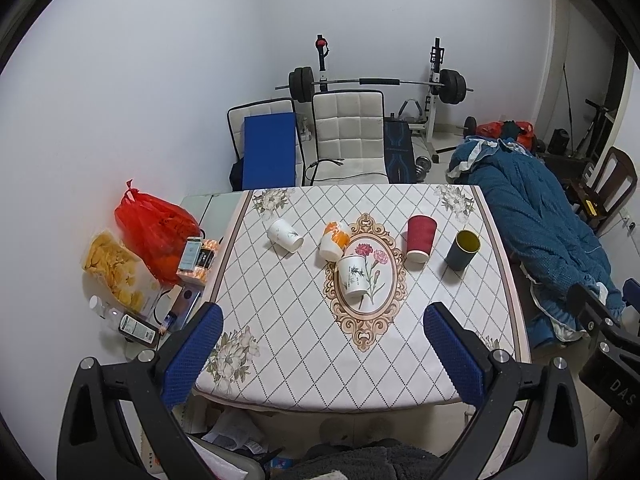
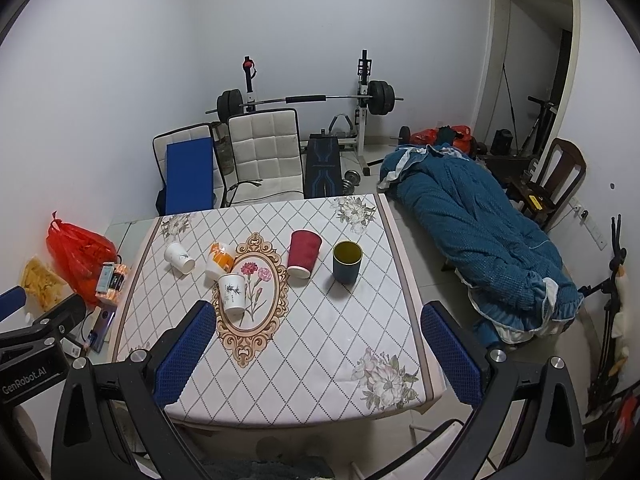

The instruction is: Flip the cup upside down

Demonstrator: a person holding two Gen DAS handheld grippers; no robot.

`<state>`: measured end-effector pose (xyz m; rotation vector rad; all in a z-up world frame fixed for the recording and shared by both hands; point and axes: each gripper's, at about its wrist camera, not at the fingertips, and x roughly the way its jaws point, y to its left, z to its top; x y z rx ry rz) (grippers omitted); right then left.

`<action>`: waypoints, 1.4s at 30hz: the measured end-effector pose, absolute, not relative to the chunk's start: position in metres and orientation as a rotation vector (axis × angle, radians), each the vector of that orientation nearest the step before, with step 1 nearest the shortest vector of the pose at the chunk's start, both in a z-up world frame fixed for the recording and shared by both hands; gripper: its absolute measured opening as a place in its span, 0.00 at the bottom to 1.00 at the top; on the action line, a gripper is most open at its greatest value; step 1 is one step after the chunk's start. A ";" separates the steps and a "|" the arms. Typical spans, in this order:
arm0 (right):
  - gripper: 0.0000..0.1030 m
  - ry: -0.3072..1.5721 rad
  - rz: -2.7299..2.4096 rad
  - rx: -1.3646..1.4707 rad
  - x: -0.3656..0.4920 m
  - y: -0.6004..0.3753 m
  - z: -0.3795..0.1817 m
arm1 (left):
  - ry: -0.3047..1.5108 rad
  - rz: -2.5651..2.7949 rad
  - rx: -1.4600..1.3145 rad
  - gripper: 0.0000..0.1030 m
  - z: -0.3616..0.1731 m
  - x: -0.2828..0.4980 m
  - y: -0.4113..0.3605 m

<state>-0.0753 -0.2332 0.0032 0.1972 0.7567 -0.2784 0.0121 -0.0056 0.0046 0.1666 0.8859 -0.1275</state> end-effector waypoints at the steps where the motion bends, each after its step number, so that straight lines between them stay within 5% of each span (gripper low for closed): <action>1: 1.00 0.756 -0.278 0.197 -0.076 -0.234 0.003 | 0.886 -0.127 0.166 1.00 0.004 0.012 -0.006; 42: 1.00 0.753 -0.271 0.206 -0.058 -0.238 0.012 | 0.881 -0.141 0.175 1.00 0.007 0.024 -0.016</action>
